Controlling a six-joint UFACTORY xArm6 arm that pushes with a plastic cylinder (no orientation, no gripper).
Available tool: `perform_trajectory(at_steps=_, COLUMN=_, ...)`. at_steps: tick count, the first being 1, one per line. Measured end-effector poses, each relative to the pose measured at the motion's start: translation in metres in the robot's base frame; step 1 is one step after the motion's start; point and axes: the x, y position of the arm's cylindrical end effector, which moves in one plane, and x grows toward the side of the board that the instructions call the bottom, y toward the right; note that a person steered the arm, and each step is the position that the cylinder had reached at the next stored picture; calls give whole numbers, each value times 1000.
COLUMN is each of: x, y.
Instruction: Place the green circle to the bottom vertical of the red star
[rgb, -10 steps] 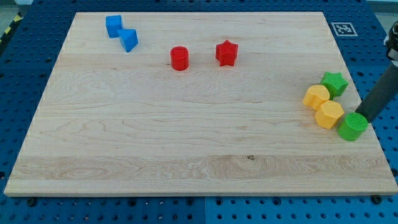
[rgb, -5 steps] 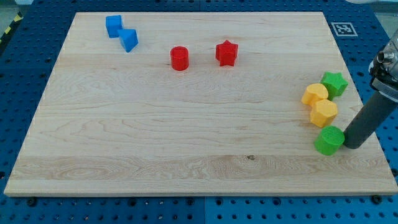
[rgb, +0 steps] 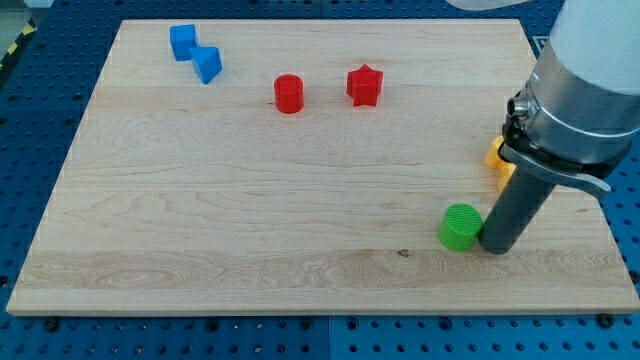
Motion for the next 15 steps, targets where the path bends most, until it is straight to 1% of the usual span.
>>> perform_trajectory(at_steps=1, x=0, y=-6)
perform_trajectory(at_steps=2, x=-15, y=-39)
perform_trajectory(at_steps=3, x=-24, y=-46)
perform_trajectory(at_steps=4, x=-7, y=-60)
perform_trajectory(at_steps=5, x=-4, y=-61)
perform_trajectory(at_steps=7, x=-15, y=-74)
perform_trajectory(at_steps=8, x=12, y=-93)
perform_trajectory(at_steps=9, x=-22, y=-95)
perform_trajectory(at_steps=10, x=-37, y=-96)
perform_trajectory(at_steps=11, x=-19, y=-91)
perform_trajectory(at_steps=12, x=-25, y=-84)
perform_trajectory(at_steps=13, x=-63, y=-84)
perform_trajectory(at_steps=14, x=-66, y=-87)
perform_trajectory(at_steps=15, x=-49, y=-87)
